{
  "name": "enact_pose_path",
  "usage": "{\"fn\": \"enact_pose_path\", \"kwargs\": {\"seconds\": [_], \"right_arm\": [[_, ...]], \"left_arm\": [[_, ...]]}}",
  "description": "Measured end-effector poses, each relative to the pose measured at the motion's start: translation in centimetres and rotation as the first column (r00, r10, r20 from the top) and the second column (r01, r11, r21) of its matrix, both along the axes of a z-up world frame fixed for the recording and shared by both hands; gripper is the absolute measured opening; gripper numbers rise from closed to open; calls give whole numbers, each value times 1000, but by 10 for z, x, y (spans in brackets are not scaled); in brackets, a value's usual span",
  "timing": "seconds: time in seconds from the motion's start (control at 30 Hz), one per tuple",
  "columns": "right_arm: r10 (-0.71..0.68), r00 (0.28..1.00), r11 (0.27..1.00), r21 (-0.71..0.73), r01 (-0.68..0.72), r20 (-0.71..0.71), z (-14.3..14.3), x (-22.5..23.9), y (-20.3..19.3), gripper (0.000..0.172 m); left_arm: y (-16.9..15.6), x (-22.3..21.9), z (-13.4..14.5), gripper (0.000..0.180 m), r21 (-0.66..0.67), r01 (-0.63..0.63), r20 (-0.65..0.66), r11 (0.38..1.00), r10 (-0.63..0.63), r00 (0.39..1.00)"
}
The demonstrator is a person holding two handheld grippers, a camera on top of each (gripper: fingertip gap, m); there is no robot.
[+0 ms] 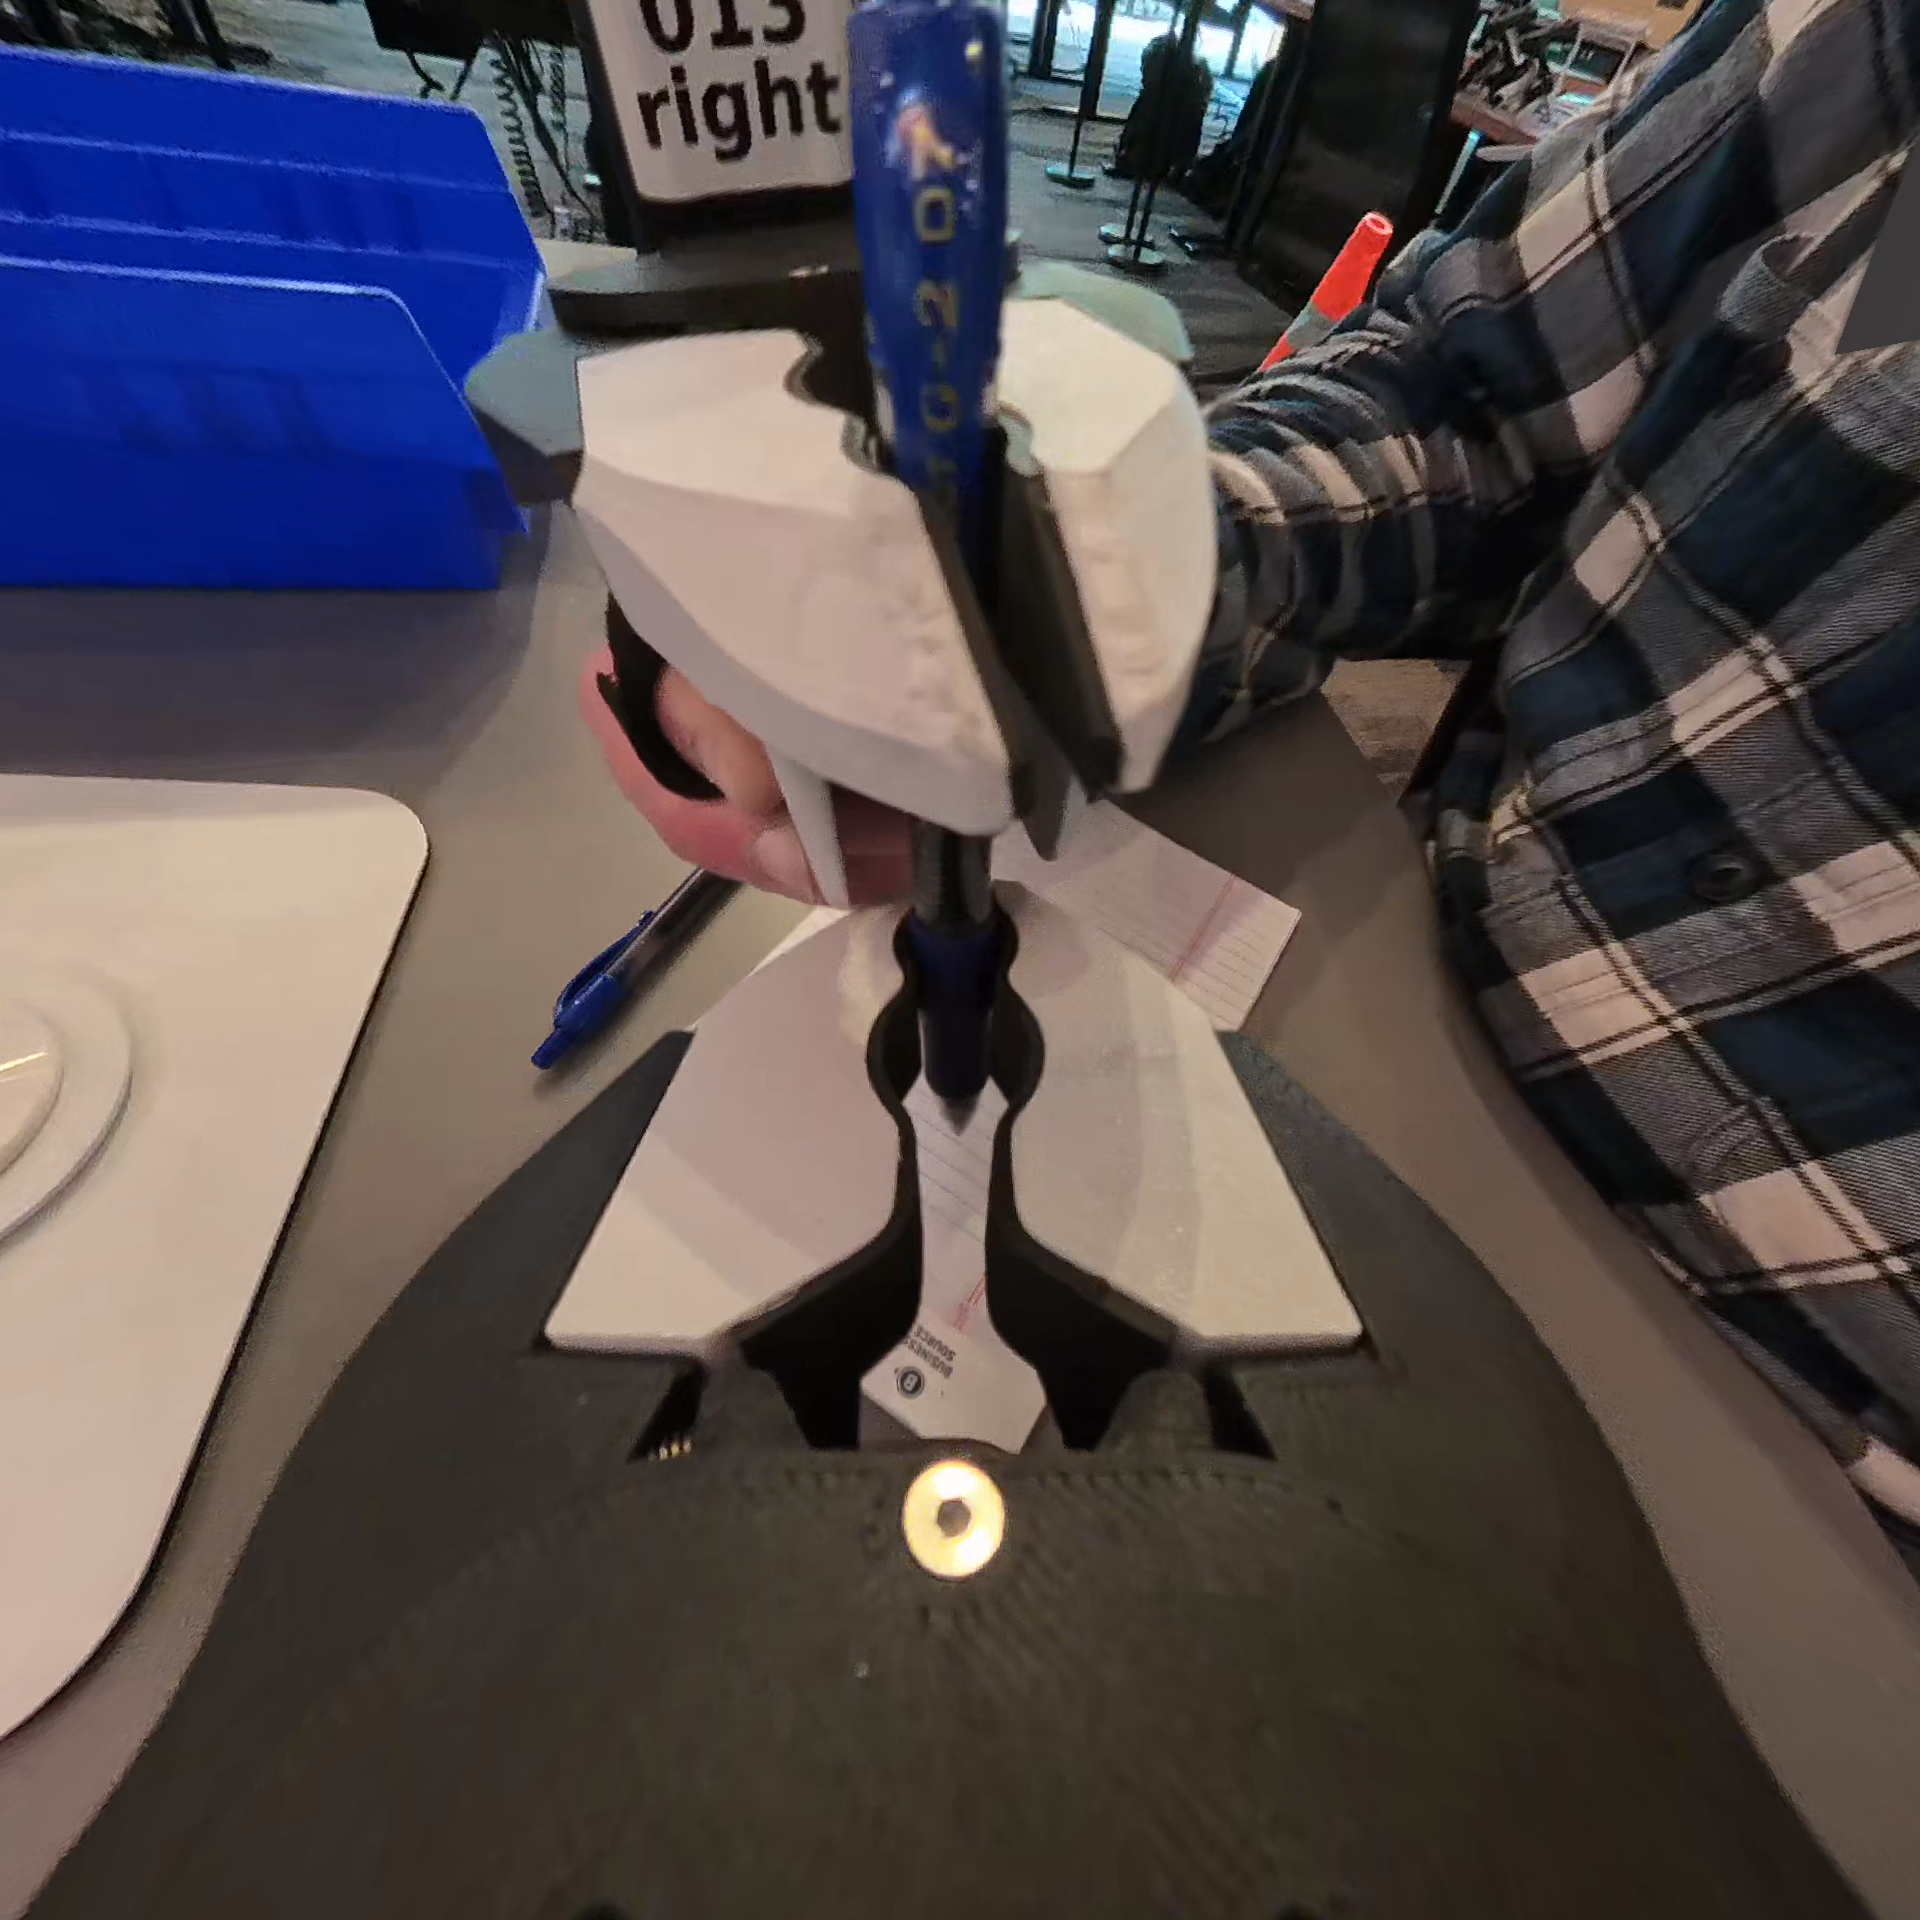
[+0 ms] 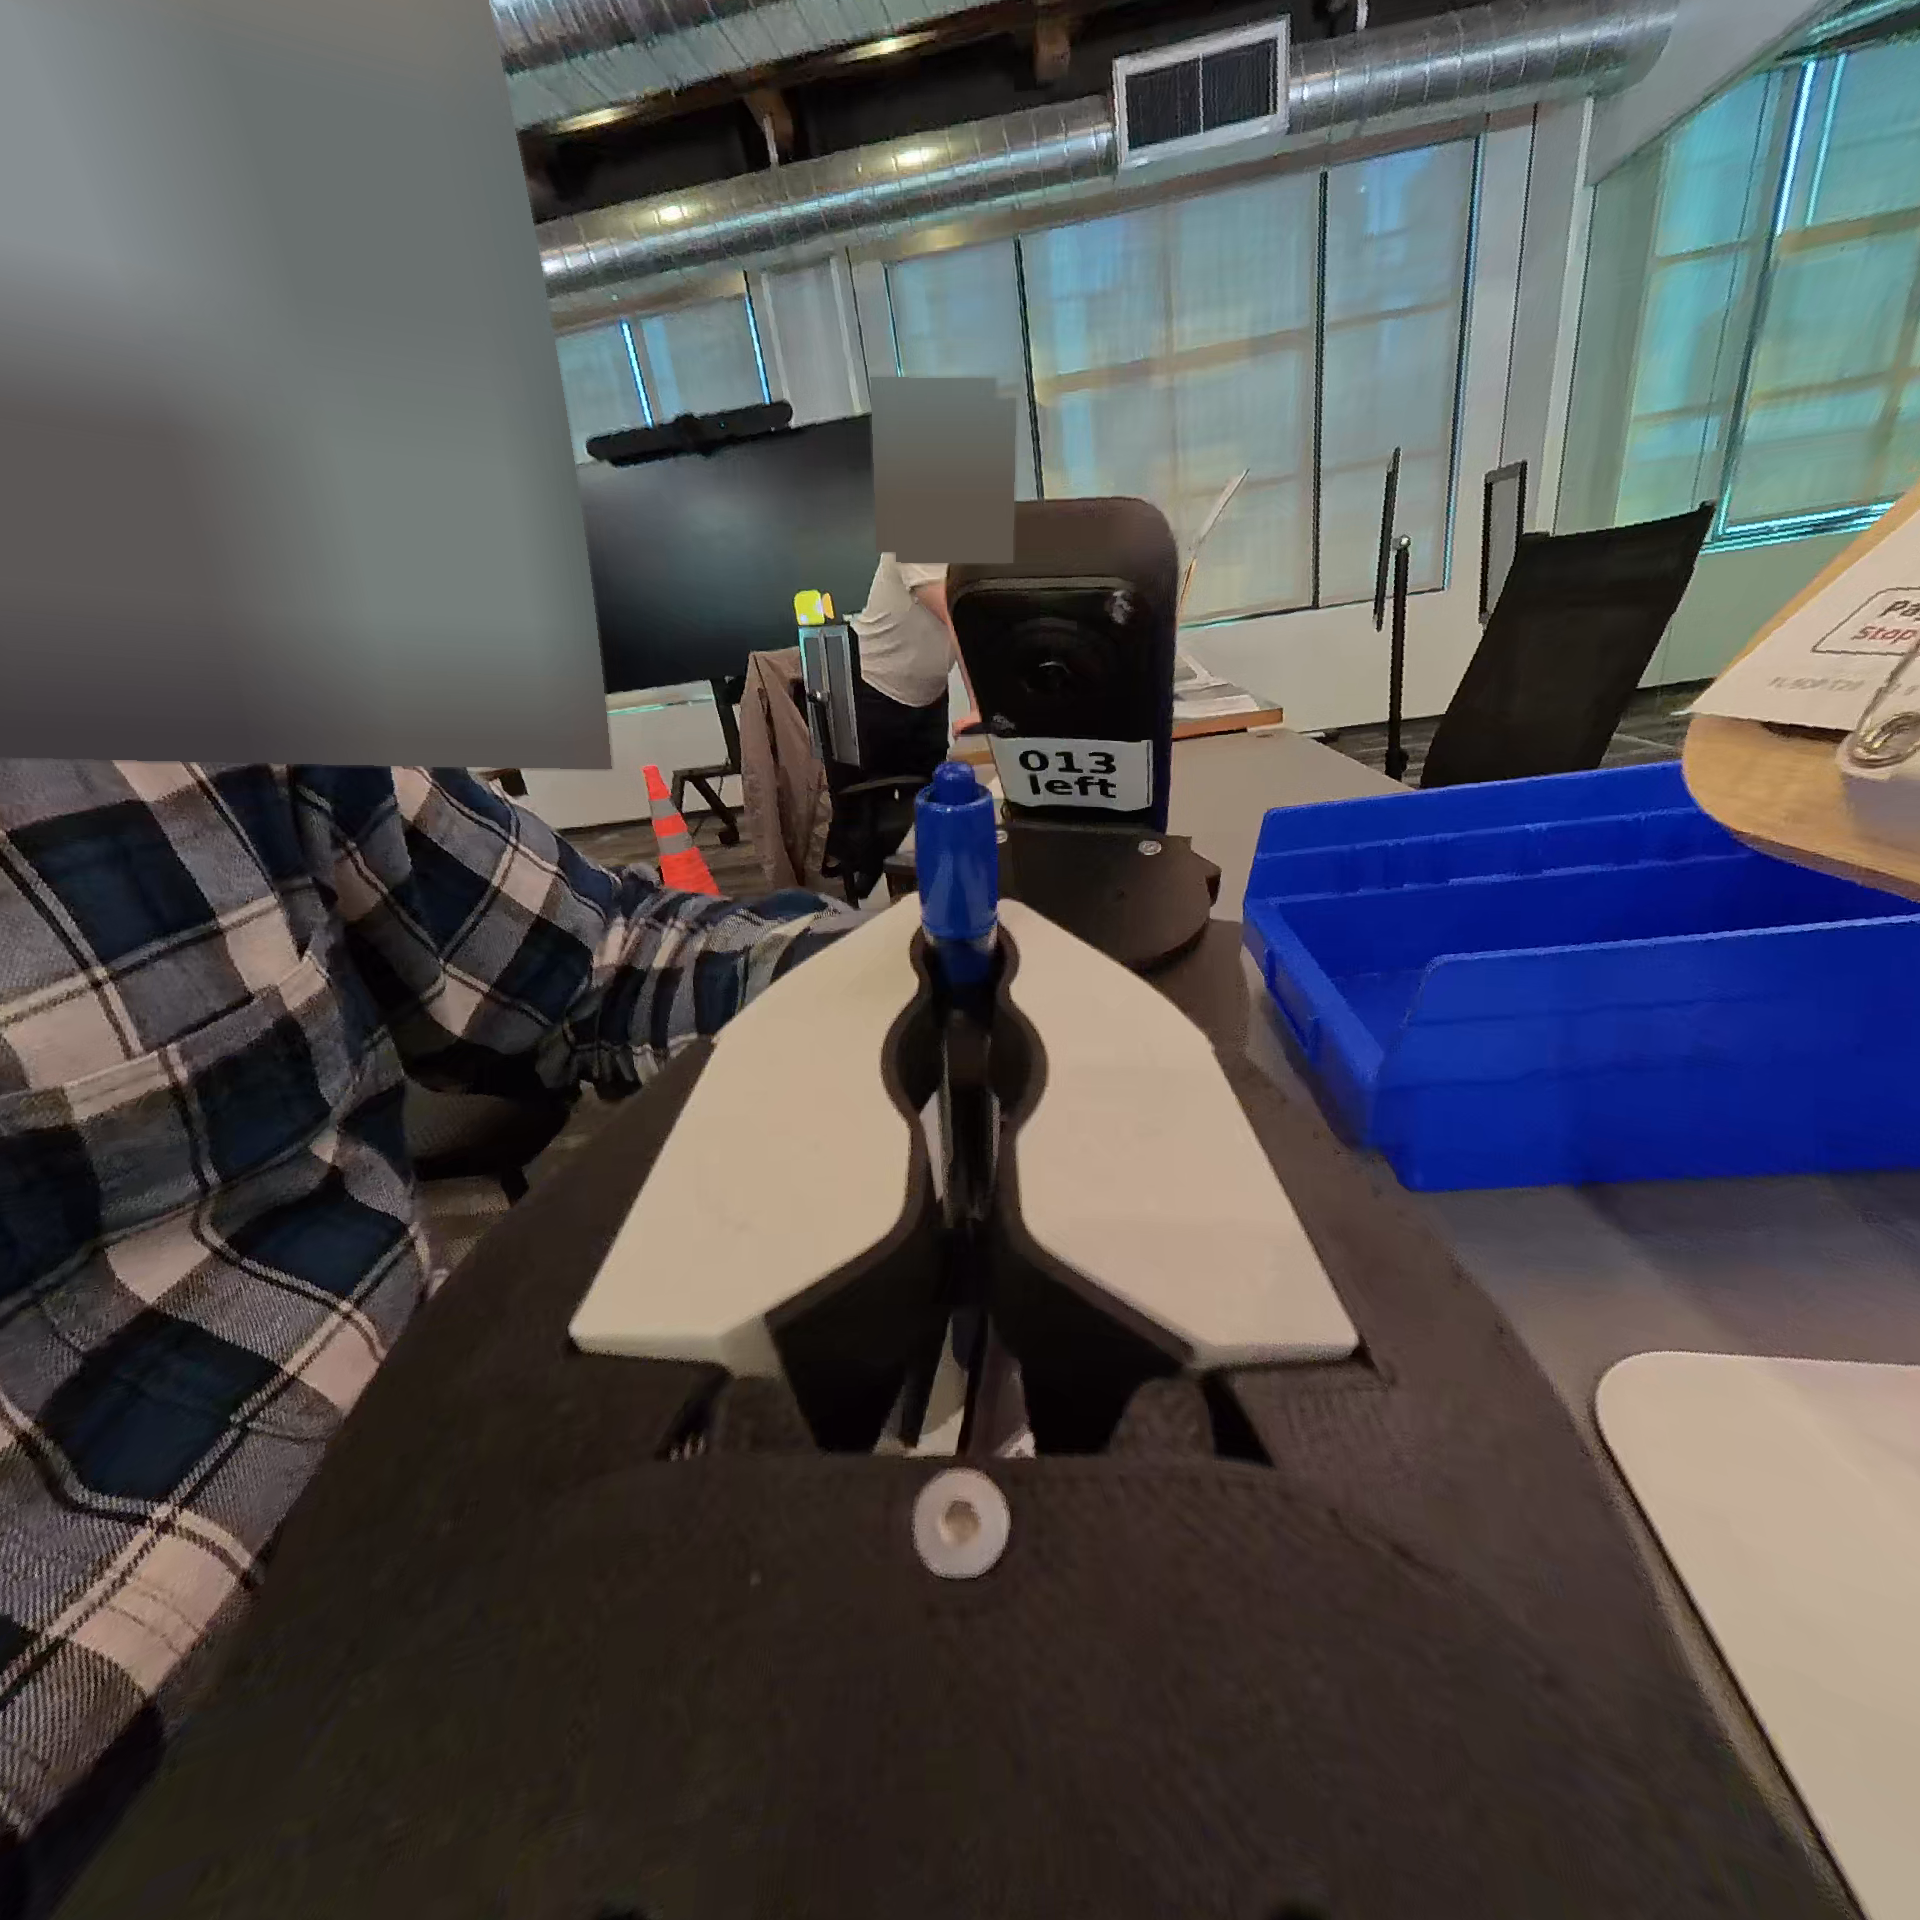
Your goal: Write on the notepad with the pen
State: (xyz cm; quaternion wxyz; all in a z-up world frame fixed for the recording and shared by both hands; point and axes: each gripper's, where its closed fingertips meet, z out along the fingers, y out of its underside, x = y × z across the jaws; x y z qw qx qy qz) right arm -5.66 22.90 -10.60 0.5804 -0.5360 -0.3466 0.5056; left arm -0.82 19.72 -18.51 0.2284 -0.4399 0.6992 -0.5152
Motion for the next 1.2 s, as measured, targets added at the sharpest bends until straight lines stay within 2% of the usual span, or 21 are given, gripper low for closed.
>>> {"fn": "enact_pose_path", "kwargs": {"seconds": [0.17, 0.27, 0.33, 0.53, 0.9, 1.1, 1.13, 1.2], "right_arm": [[-17, 1000, 1000, -2, 17, 24, 2, 4, 2, 6], [-34, 998, 999, 13, 33, 57, 4, 5, 2, 18], [-37, 998, 999, 12, 37, 48, 6, 6, 3, 20], [-29, 999, 1000, 1, 29, 17, 5, 6, 2, 7], [-12, 998, 1000, -23, 13, 64, 4, 9, 2, 7], [-29, 993, 999, -36, 33, 112, -2, 8, 2, 7], [-37, 994, 999, -33, 41, 102, -2, 9, 3, 7], [-49, 995, 998, -34, 52, 85, -2, 12, 3, 7]], "left_arm": [[3, 0, 3, 8, -5, -13, 21, 1000, 14, 1000], [3, 1, 6, 8, -29, -16, 38, 999, 17, 999], [2, 1, 9, 7, -45, -8, 52, 999, 10, 999], [1, 4, 6, 7, -56, -9, 58, 998, 12, 998], [4, 4, 8, 7, -84, -11, 74, 996, 17, 997], [0, 3, 4, 7, -104, 15, 36, 994, -11, 999], [1, 2, 4, 10, -112, 20, 22, 994, -18, 1000], [8, -4, 3, 36, -97, 11, -1, 995, -11, 1000]]}}
